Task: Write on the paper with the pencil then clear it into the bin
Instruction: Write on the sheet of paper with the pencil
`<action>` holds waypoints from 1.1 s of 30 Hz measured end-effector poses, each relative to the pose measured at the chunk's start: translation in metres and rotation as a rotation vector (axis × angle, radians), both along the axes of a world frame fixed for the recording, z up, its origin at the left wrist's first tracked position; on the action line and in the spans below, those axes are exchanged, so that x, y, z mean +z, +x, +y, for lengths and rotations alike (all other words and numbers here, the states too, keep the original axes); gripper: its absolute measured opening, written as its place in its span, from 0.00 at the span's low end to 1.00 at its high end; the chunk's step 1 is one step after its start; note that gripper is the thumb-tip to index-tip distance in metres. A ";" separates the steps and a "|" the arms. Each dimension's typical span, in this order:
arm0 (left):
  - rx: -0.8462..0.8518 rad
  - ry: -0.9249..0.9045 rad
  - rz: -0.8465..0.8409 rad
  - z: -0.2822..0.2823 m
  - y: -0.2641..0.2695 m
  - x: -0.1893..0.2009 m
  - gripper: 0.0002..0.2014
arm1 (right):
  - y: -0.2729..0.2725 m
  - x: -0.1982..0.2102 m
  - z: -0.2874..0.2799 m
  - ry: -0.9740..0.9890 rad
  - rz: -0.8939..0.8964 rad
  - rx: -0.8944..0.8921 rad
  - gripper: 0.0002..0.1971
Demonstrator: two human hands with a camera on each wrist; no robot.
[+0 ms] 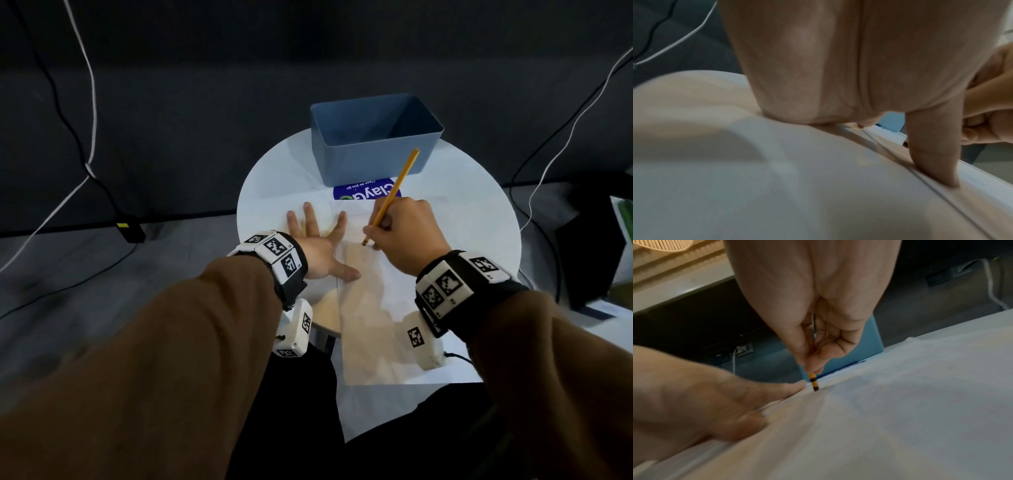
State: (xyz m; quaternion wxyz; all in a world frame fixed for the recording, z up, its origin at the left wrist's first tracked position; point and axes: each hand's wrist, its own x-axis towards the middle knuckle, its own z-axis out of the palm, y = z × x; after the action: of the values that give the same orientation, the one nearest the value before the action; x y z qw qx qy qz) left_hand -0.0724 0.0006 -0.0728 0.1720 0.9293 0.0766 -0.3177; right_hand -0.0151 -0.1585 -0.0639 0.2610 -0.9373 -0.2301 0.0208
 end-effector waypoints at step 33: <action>-0.018 0.045 0.012 0.000 0.002 0.001 0.56 | 0.003 0.010 -0.030 0.185 0.026 -0.237 0.07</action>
State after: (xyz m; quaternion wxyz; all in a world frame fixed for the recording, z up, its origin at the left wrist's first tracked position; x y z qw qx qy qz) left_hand -0.0705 0.0004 -0.0721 0.1476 0.9318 0.0765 -0.3228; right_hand -0.0122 -0.1885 -0.0536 0.3498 -0.9295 -0.1155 -0.0190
